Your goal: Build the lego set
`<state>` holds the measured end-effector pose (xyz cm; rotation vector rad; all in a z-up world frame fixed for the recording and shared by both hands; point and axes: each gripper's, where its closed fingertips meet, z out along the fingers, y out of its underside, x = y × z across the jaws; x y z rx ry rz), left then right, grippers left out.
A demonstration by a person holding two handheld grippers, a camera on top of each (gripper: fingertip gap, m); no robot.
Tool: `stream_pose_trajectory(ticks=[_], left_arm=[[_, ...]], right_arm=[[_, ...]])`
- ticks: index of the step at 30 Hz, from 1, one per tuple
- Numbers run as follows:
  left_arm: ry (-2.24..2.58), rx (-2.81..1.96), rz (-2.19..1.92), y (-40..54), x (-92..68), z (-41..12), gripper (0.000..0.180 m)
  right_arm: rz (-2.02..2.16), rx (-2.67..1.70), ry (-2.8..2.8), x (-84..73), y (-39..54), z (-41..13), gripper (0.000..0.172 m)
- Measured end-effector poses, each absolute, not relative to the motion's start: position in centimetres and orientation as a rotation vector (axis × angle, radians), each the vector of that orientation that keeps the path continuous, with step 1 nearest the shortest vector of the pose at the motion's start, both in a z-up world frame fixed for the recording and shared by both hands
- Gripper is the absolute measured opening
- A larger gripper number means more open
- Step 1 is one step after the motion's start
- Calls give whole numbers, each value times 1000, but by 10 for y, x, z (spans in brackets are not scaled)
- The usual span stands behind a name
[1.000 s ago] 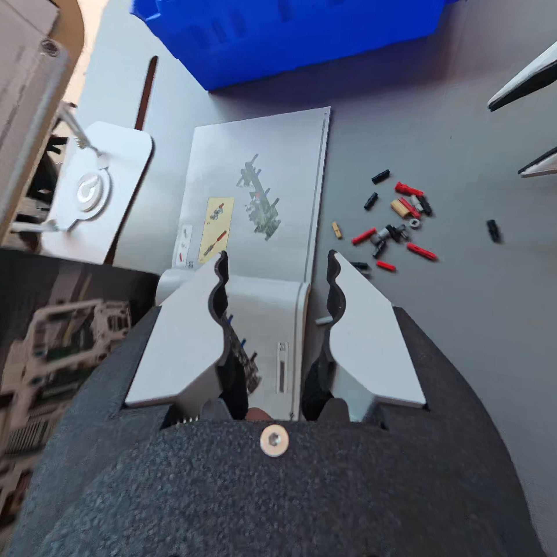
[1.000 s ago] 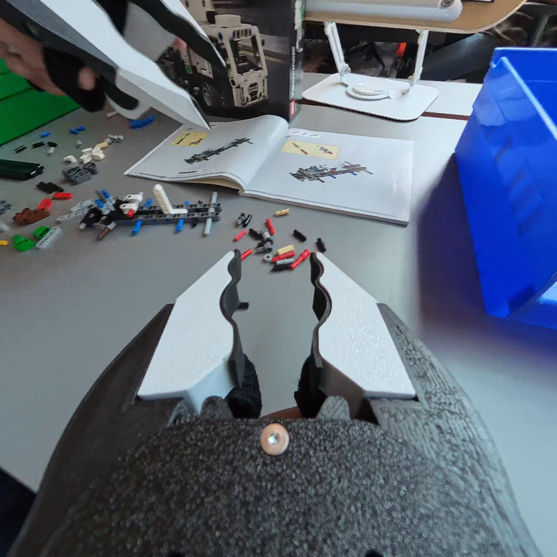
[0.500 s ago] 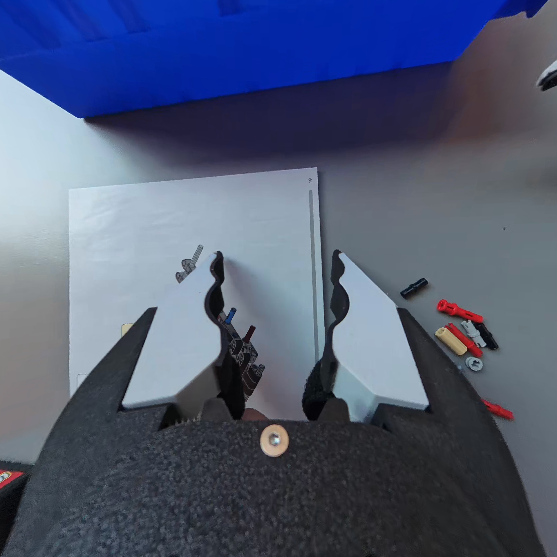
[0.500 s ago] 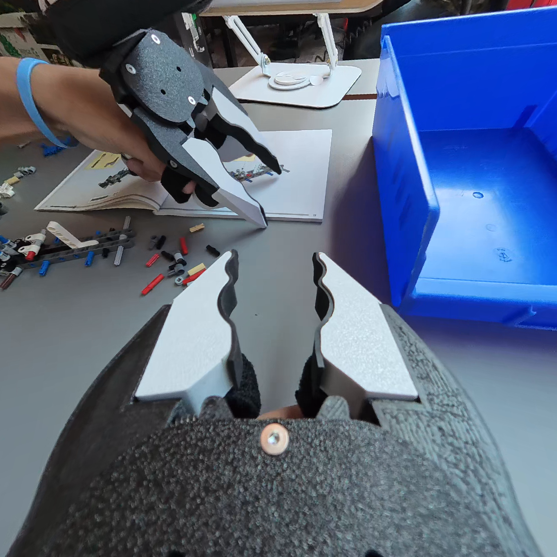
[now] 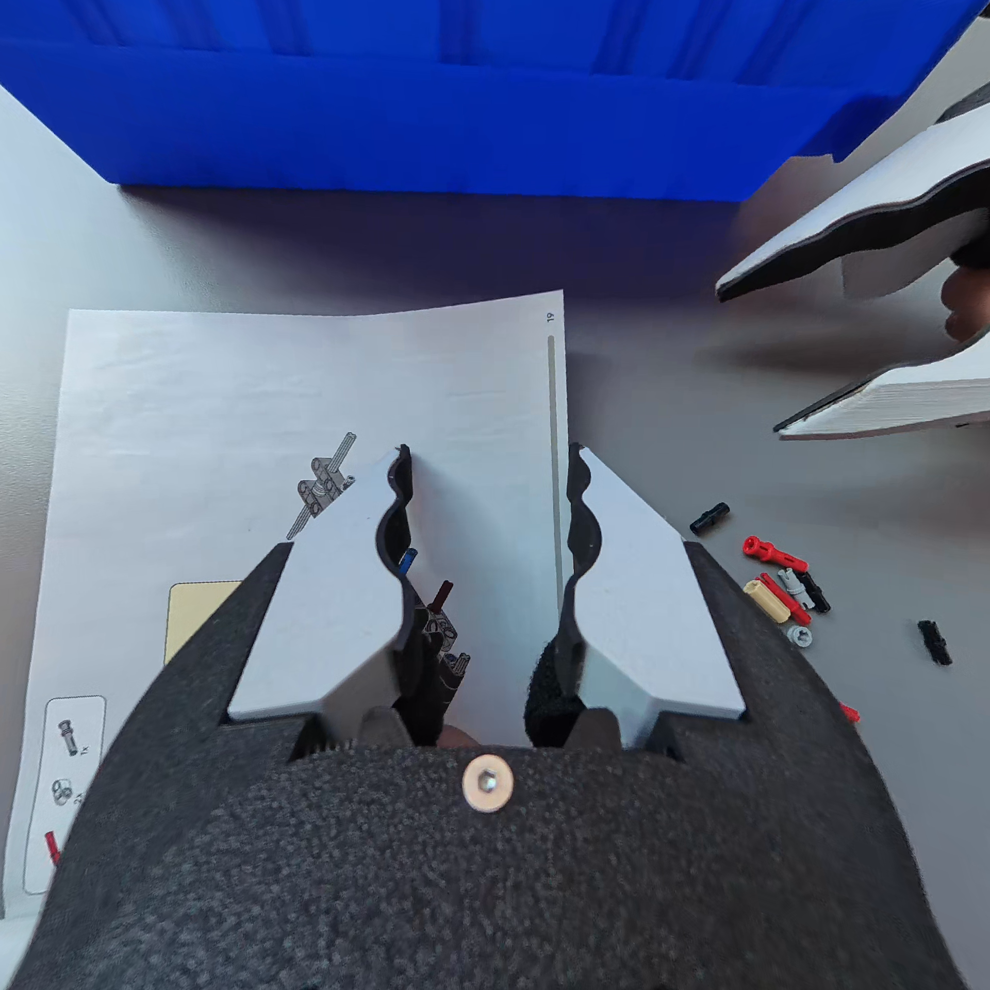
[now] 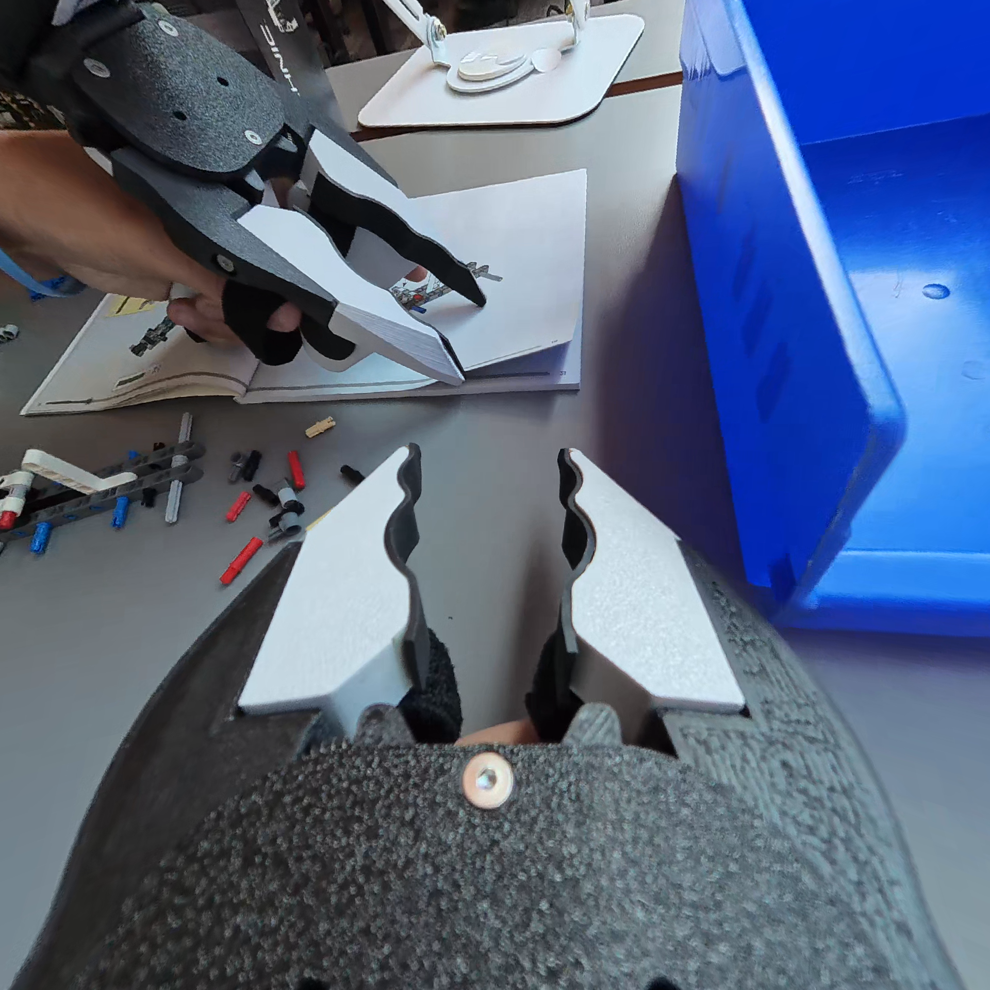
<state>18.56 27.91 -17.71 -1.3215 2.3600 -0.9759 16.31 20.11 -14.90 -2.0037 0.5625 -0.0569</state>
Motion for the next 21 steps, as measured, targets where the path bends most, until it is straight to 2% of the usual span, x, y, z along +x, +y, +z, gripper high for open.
stream_pose_trajectory(ticks=[4,21], left_arm=[[2373,-1297,-987,279,185,-177,58],[2403,-1279,-1071,281,184,-175,56]], right_arm=[[-66,-2012,604,170,218,-153,58],[-51,-2036,622,181,245,-157,58]])
